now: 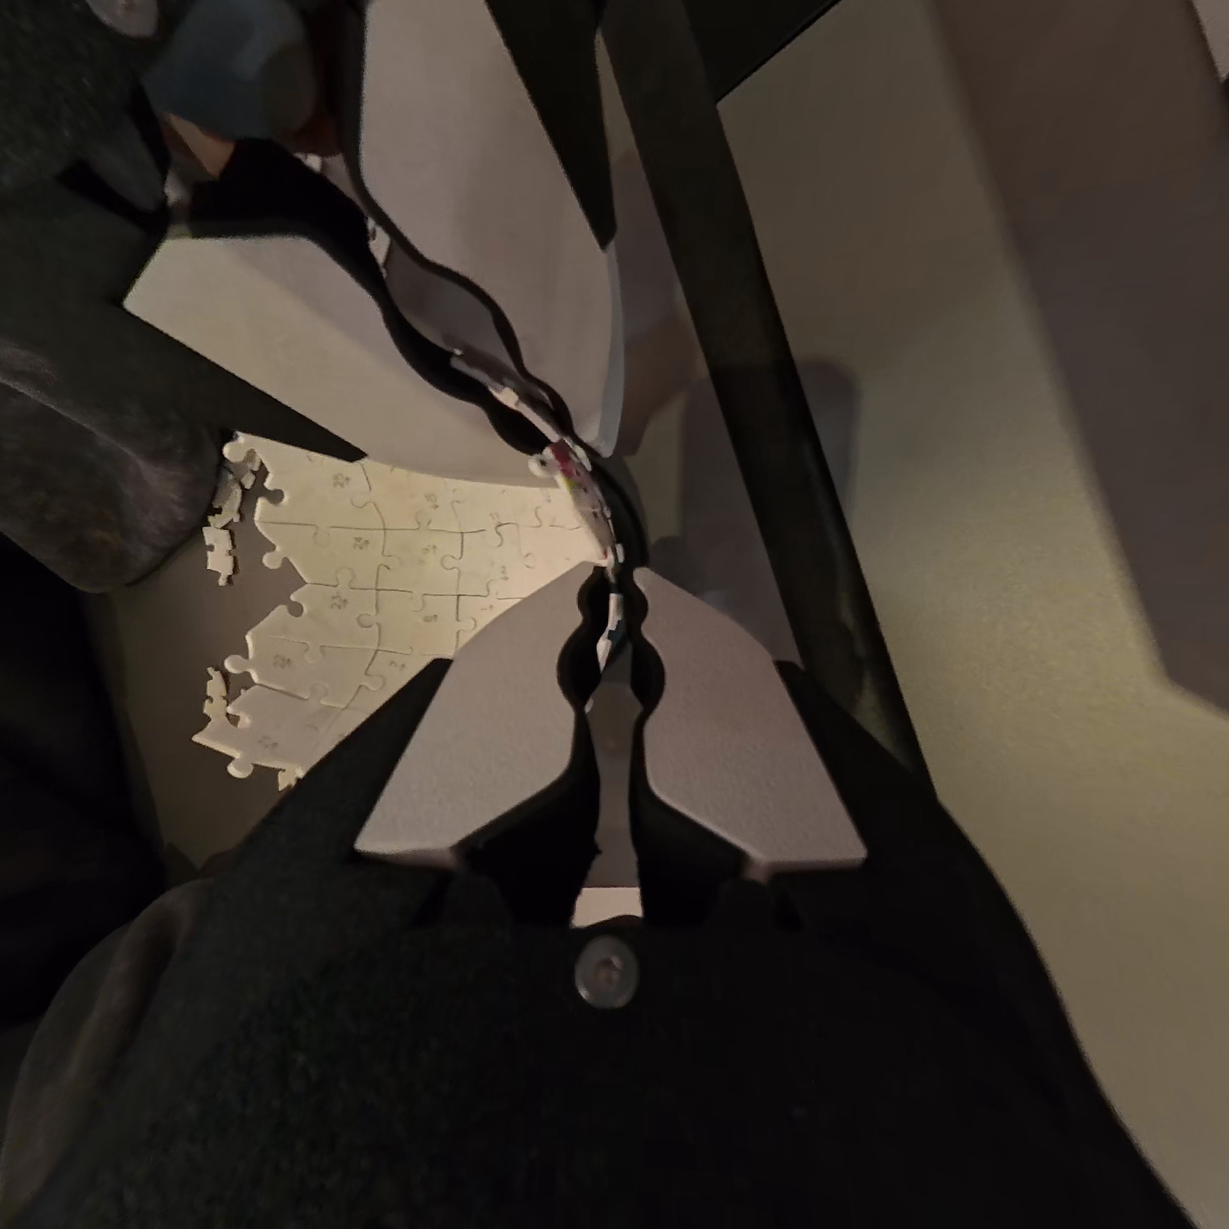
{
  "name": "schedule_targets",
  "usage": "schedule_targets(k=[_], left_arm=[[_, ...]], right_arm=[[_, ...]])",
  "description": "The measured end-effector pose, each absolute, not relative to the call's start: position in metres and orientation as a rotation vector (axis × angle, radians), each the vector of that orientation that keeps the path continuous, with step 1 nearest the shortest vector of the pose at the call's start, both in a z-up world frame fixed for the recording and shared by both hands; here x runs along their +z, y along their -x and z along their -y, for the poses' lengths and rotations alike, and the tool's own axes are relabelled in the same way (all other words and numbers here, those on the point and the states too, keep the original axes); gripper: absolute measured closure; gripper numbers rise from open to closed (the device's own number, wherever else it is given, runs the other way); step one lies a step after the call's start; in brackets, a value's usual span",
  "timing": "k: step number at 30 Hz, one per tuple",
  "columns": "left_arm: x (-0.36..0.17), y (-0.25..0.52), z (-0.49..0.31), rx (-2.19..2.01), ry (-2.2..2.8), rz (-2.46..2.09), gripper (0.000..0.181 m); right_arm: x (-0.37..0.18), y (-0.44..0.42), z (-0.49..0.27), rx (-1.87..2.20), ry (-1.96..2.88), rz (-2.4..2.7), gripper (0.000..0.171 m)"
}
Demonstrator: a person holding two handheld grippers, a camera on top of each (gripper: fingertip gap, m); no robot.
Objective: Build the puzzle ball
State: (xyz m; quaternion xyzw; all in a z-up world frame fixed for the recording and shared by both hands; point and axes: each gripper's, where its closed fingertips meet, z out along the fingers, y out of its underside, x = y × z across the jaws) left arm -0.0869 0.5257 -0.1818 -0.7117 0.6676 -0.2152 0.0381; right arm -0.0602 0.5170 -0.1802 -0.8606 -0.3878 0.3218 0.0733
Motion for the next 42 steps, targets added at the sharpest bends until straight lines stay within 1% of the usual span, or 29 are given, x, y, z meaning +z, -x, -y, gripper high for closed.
schedule_targets(k=[3,7,12,15,21,25,26,27,30,33,39,42], left_arm=[[-0.181,0.086,-0.525,-0.666,2.176,-2.051,0.176],[-0.182,0.087,-0.525,-0.695,2.187,-2.048,0.176],[-0.185,0.087,-0.523,-0.743,2.200,-2.052,0.176],[-0.186,0.085,-0.522,-0.777,2.204,-2.047,0.176],[-0.187,0.084,-0.521,-0.859,2.206,-2.033,0.176],[-0.187,0.083,-0.522,-0.887,2.201,-2.023,0.175],[-0.186,0.083,-0.523,-0.894,2.199,-2.013,0.173],[-0.184,0.083,-0.524,-0.900,2.200,-2.000,0.168],[-0.176,0.086,-0.531,-0.889,2.194,-1.962,0.165],[-0.168,0.086,-0.529,-0.926,2.175,-1.947,0.165],[-0.180,0.086,-0.527,-0.811,2.187,-2.004,0.166],[-0.182,0.082,-0.526,-0.816,2.190,-2.005,0.174]], right_arm=[[-0.181,0.061,-0.515,0.991,2.584,1.167,0.166],[-0.184,0.056,-0.510,1.029,2.610,1.166,0.157],[-0.171,0.059,-0.517,1.060,2.512,1.147,0.155],[-0.163,0.068,-0.521,1.049,2.414,1.196,0.156],[-0.167,0.073,-0.527,1.027,2.346,1.231,0.166],[-0.171,0.071,-0.531,0.999,2.331,1.228,0.169],[-0.171,0.071,-0.531,1.011,2.335,1.221,0.169],[-0.171,0.070,-0.531,1.017,2.341,1.215,0.169],[-0.173,0.069,-0.530,1.017,2.349,1.212,0.169],[-0.173,0.069,-0.530,1.004,2.350,1.218,0.169],[-0.173,0.070,-0.531,0.989,2.350,1.224,0.169],[-0.174,0.070,-0.531,0.978,2.351,1.225,0.169]])
